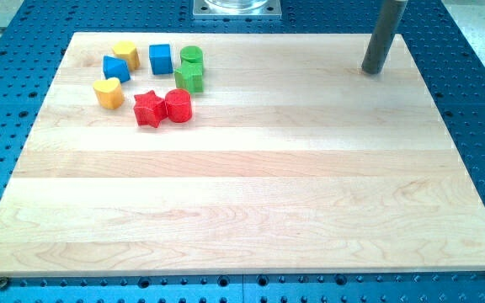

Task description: Separate the green blocks

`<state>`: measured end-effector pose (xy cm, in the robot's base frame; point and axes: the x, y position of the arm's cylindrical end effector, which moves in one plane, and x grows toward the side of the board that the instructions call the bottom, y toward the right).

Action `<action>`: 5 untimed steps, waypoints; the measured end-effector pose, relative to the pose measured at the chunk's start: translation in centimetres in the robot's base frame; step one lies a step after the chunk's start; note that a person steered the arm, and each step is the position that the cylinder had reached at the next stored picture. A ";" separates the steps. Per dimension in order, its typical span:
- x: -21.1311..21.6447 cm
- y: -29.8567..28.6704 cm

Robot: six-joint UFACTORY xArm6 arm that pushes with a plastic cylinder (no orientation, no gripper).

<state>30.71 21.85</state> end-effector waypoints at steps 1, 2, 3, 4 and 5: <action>6.6 -2.5; 8.5 -5.5; 13.5 -8.2; 17.4 -16.8; 18.3 -24.6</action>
<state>49.04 -2.75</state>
